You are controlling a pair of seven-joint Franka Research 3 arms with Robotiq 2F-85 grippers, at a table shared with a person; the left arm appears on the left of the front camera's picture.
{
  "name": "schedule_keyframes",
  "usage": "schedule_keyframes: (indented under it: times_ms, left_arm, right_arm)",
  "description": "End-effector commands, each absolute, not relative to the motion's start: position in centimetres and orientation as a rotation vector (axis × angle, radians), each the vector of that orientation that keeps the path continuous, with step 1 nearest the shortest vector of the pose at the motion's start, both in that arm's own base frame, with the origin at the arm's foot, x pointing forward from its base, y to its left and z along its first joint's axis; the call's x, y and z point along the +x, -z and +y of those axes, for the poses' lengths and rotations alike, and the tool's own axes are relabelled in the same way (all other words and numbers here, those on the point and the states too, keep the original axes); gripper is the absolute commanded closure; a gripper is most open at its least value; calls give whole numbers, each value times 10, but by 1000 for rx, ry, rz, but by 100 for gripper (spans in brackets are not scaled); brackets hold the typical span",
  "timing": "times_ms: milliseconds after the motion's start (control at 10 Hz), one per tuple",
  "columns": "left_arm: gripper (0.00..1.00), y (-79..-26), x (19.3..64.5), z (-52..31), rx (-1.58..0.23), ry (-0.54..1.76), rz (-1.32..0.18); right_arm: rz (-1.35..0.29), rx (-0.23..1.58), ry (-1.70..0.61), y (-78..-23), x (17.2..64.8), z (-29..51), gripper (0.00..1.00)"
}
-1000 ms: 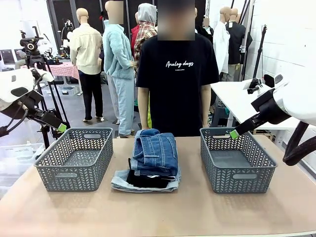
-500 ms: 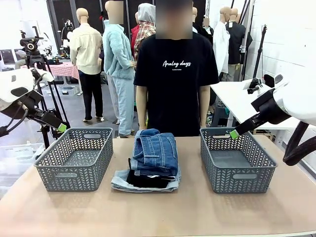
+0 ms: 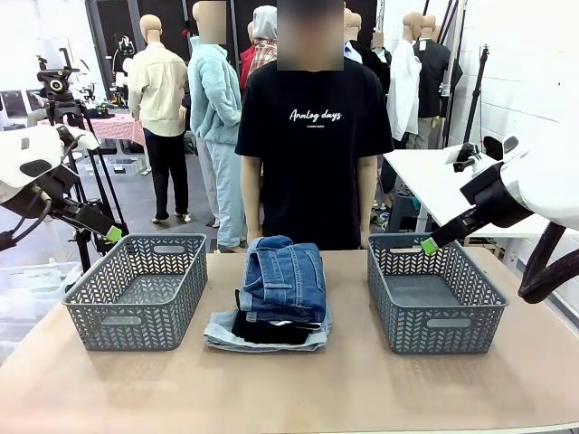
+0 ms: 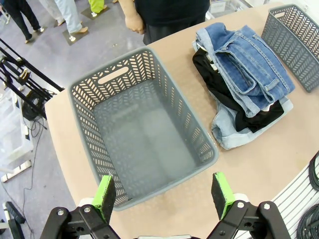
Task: Sort the tops and bottoms.
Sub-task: Lift clothes from the center of the table with your left hand.
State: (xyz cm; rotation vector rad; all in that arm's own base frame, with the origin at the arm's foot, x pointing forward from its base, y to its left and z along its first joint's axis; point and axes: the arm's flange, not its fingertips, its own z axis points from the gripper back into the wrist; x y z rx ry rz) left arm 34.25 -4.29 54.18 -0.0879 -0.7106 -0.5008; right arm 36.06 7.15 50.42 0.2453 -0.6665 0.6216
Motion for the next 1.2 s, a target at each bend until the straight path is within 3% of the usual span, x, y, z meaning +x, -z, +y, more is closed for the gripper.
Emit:
schedule_keyframes:
  times_ms: [0,200,300,700,900,1100]
  left_arm:
    - [0,-550,343,-61,-115,561,-689]
    - [0,-571,344,-119,-159,643,-692]
    - [0,-573,359,-145,-164,552,-585]
    - [0,-547,393,-227,-145,451,-462]
    - [0,-524,407,-250,-82,403,-380]
    - [0,-519,402,-243,-126,440,-410]
  right_arm:
    - [-677,258,-627,-503,363,72,0]
    - [-677,258,-627,-503,363,72,0]
    - [-677,258,-627,-503,363,72,0]
    - [-677,258,-627,-503,363,72,0]
    - [-677,258,-627,-503,363,72,0]
    - [-677,258,-627,-503,363,72,0]
